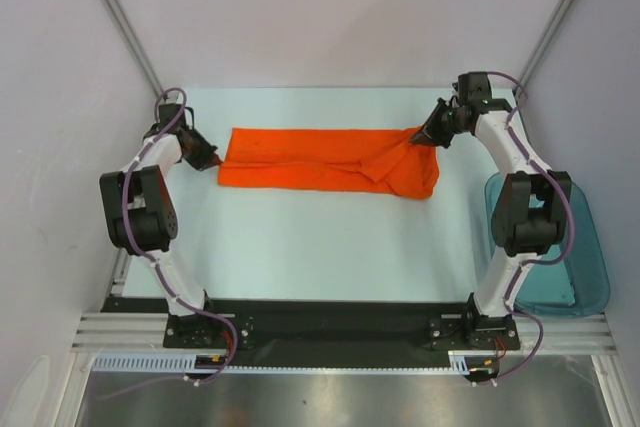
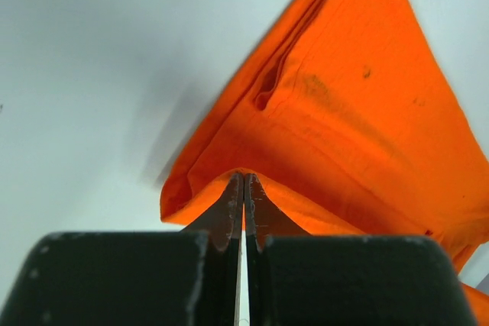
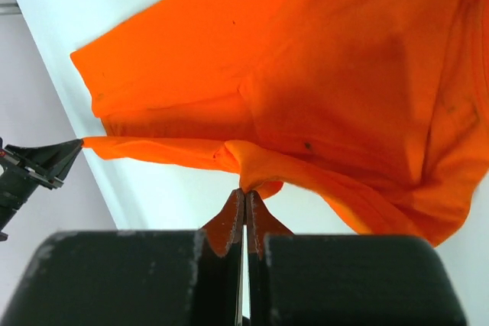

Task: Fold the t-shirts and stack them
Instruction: Fold the tshirt

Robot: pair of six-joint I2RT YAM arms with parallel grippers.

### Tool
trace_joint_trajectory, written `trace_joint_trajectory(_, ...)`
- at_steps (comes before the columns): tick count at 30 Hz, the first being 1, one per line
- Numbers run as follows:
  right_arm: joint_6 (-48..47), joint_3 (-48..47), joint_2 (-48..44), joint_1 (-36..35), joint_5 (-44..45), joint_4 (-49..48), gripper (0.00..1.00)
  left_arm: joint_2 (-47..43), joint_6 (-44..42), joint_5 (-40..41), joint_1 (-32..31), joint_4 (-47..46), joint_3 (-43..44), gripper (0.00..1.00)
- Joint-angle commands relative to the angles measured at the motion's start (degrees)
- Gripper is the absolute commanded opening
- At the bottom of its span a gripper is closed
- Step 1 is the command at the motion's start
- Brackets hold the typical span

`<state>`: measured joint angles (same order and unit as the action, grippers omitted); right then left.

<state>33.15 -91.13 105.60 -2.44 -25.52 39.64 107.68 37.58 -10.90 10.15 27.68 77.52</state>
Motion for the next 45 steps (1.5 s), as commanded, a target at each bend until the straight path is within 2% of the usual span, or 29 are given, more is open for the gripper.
trace_joint_trajectory(1,-1.3,-6.9,4.1,0.4,-2.7,2.2,0.0,1.4,2.1,-0.2,0.2,-0.3,4.5,0.0)
trace_joint_trajectory(11,-3.5,-16.0,12.4,1.6,-4.0,6.1,0.0,5.9,2.7,-1.0,0.2,0.2,8.6,0.0)
trace_joint_trajectory(34,-3.7,-20.5,18.3,3.5,-4.5,6.7,0.0,12.6,2.1,-1.9,-0.7,2.3,15.4,0.01)
trace_joint_trajectory(39,-3.0,-22.5,20.8,3.7,-5.0,5.1,0.07,12.8,0.9,-0.4,-0.7,2.6,16.3,0.03)
trace_joint_trajectory(42,-2.8,-25.9,23.8,3.6,-6.0,5.1,0.05,13.2,0.1,0.4,-0.7,2.9,17.5,0.02)
trace_joint_trajectory(43,-2.8,-27.2,24.6,3.6,-6.5,5.4,0.01,13.5,-0.1,0.4,-0.8,2.9,18.0,0.03)
trace_joint_trajectory(45,-2.9,-29.3,26.9,3.5,-7.0,6.2,0.0,14.5,-1.0,1.0,-0.7,4.2,20.0,0.09)
